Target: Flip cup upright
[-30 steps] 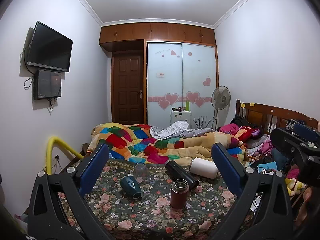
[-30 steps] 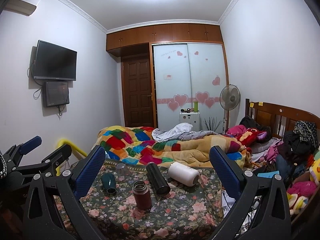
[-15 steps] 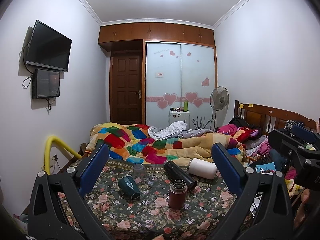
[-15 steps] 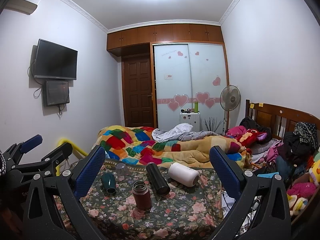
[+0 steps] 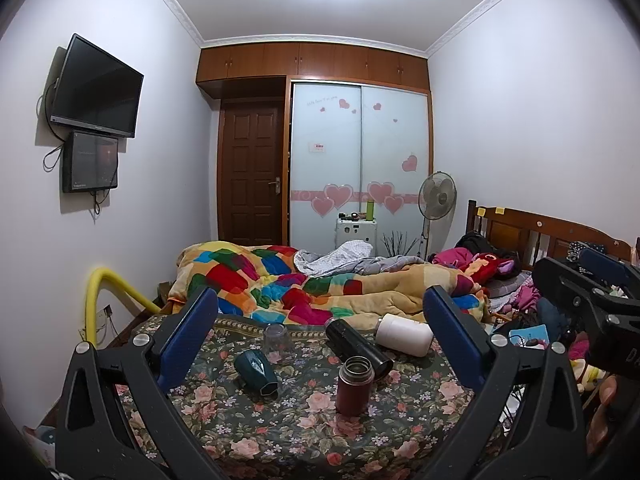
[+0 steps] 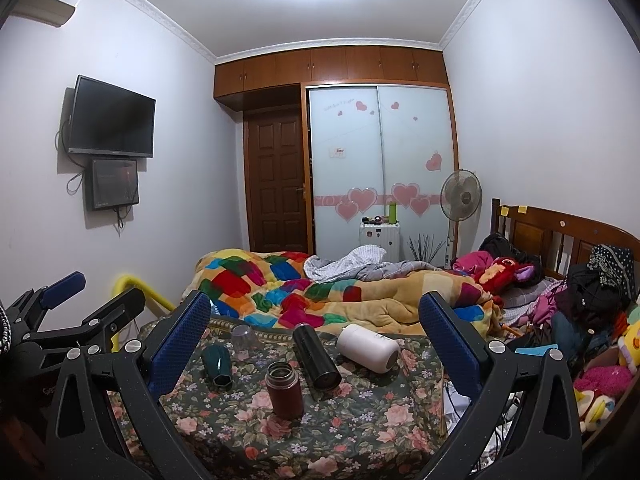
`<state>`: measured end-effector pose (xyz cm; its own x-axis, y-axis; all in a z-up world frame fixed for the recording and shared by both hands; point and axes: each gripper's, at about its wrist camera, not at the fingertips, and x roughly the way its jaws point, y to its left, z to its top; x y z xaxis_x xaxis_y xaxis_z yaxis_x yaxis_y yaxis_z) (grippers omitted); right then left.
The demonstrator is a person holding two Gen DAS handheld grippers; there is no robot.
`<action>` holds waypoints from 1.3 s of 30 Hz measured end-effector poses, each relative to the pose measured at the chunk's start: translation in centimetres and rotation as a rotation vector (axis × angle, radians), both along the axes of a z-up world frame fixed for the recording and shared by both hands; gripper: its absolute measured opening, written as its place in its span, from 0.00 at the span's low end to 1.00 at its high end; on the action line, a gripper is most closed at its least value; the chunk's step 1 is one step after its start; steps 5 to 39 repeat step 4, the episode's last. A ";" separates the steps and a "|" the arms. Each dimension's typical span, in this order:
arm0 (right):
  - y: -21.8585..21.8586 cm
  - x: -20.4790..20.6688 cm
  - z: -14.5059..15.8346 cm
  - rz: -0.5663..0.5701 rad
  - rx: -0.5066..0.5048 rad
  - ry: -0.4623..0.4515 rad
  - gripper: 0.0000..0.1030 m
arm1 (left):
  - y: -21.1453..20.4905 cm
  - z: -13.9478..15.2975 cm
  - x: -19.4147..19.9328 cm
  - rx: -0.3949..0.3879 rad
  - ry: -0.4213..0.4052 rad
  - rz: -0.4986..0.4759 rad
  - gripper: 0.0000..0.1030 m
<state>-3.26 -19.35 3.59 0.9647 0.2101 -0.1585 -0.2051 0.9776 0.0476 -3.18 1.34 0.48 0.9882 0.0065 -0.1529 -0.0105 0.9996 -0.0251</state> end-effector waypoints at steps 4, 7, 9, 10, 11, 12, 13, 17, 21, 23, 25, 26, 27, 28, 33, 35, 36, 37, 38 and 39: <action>0.3 0.2 -0.2 0.010 -0.004 0.007 1.00 | 1.1 -0.3 0.1 -0.019 0.004 0.013 1.00; 0.3 0.2 -0.2 0.010 -0.004 0.007 1.00 | 1.1 -0.3 0.1 -0.019 0.004 0.013 1.00; 0.3 0.2 -0.2 0.010 -0.004 0.007 1.00 | 1.1 -0.3 0.1 -0.019 0.004 0.013 1.00; 0.3 0.2 -0.2 0.010 -0.004 0.007 1.00 | 1.1 -0.3 0.1 -0.019 0.004 0.013 1.00; 0.3 0.2 -0.2 0.010 -0.004 0.007 1.00 | 1.1 -0.3 0.1 -0.019 0.004 0.013 1.00; 0.3 0.2 -0.2 0.010 -0.004 0.007 1.00 | 1.1 -0.3 0.1 -0.019 0.004 0.013 1.00; 0.3 0.2 -0.2 0.010 -0.004 0.007 1.00 | 1.1 -0.3 0.1 -0.019 0.004 0.013 1.00; 0.3 0.2 -0.2 0.010 -0.004 0.007 1.00 | 1.1 -0.3 0.1 -0.019 0.004 0.013 1.00; 0.3 0.2 -0.2 0.010 -0.004 0.007 1.00 | 1.1 -0.3 0.1 -0.019 0.004 0.013 1.00; 0.3 0.2 -0.2 0.010 -0.004 0.007 1.00 | 1.1 -0.3 0.1 -0.019 0.004 0.013 1.00; 0.3 0.2 -0.2 0.010 -0.004 0.007 1.00 | 1.1 -0.3 0.1 -0.019 0.004 0.013 1.00; 0.3 0.2 -0.2 0.010 -0.004 0.007 1.00 | 1.1 -0.3 0.1 -0.019 0.004 0.013 1.00; 0.3 0.2 -0.2 0.010 -0.004 0.007 1.00 | 1.1 -0.3 0.1 -0.019 0.004 0.013 1.00; 0.3 0.2 -0.2 0.010 -0.004 0.007 1.00 | 1.1 -0.3 0.1 -0.019 0.004 0.013 1.00; 0.3 0.2 -0.2 0.010 -0.004 0.007 1.00 | 1.1 -0.3 0.1 -0.019 0.004 0.013 1.00; 0.3 0.2 -0.2 0.010 -0.004 0.007 1.00 | 1.1 -0.3 0.1 -0.019 0.004 0.013 1.00; 0.3 0.2 -0.2 0.010 -0.004 0.007 1.00 | 1.1 -0.3 0.1 -0.019 0.004 0.013 1.00; 0.3 0.2 -0.2 0.010 -0.004 0.007 1.00 | 1.1 -0.3 0.1 -0.019 0.004 0.013 1.00; 0.3 0.2 -0.2 0.010 -0.004 0.007 1.00 | 1.1 -0.3 0.1 -0.019 0.004 0.013 1.00; 0.3 0.2 -0.2 0.010 -0.004 0.007 1.00 | 1.1 -0.3 0.1 -0.019 0.004 0.013 1.00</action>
